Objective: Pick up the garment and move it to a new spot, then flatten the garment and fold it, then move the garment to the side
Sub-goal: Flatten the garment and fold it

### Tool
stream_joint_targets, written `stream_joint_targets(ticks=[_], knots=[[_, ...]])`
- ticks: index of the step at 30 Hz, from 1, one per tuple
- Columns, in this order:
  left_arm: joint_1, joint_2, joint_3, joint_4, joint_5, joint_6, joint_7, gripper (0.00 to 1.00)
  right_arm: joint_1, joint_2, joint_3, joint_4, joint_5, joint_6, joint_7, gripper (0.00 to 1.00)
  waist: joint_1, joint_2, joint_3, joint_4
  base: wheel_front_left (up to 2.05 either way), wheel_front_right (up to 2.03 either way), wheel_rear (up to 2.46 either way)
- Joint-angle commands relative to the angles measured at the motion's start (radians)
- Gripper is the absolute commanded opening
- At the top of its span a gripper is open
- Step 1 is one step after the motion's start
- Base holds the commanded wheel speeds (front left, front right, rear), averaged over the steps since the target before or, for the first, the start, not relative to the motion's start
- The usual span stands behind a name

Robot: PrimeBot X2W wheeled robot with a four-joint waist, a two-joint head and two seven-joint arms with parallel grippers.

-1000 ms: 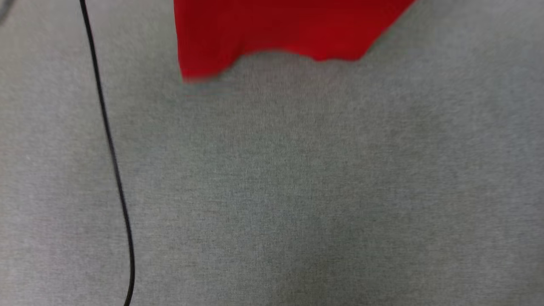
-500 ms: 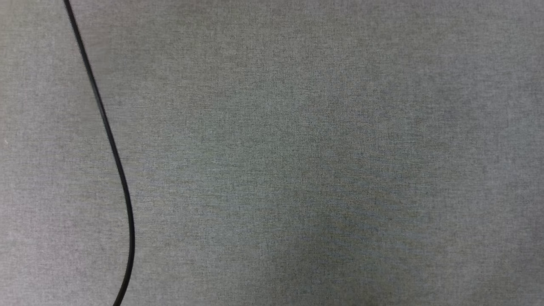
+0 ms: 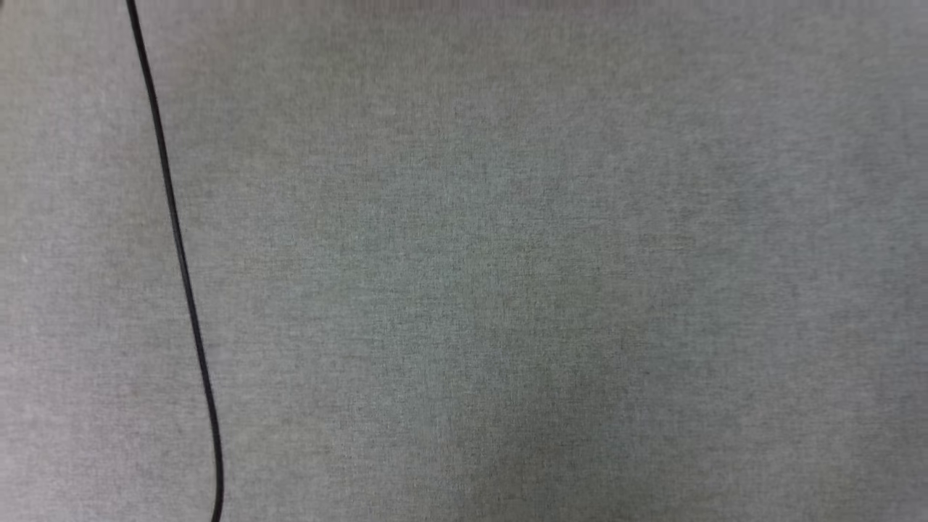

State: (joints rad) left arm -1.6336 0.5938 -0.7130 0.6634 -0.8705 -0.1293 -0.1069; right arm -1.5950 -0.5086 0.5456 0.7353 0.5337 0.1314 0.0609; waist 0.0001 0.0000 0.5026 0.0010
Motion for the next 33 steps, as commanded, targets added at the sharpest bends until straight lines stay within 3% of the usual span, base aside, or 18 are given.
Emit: stream_joint_targets(ticks=[1, 7, 14, 25, 33], knots=[[0.037, 0.013, -0.01, 0.002, -0.009, 0.0, -0.011, 0.0, 0.037, 0.008, 0.018, 0.01, 0.016, -0.001, -0.009, 0.0, -0.0001, 0.0, -0.026, -0.006, 0.0, 0.0, 0.0], [0.236, 0.047, -0.047, -0.007, -0.072, 0.0, -0.058, 0.0, 0.21, 0.023, 0.114, 0.019, 0.11, -0.001, -0.072, 0.0, -0.0001, 0.0, -0.122, -0.019, 0.0, 0.0, 0.0], [0.537, 0.076, -0.072, -0.061, -0.133, 0.021, -0.108, 0.0, 0.472, -0.018, 0.211, -0.031, 0.215, -0.001, -0.125, 0.0, -0.0001, 0.0, -0.252, -0.021, 0.0, 0.0, 0.0], [1.031, 0.188, -0.086, -0.283, -0.239, 0.162, -0.138, 0.0, 0.876, -0.109, 0.284, -0.132, 0.329, -0.001, -0.16, 0.0, -0.0001, 0.0, -0.426, -0.038, 0.0, 0.0, 0.0], [1.33, 0.259, -0.095, -0.446, -0.311, 0.268, -0.149, 0.0, 1.143, -0.168, 0.26, -0.217, 0.376, -0.001, -0.173, 0.0, -0.0001, 0.0, -0.497, -0.041, 0.0, 0.0, 0.0]])
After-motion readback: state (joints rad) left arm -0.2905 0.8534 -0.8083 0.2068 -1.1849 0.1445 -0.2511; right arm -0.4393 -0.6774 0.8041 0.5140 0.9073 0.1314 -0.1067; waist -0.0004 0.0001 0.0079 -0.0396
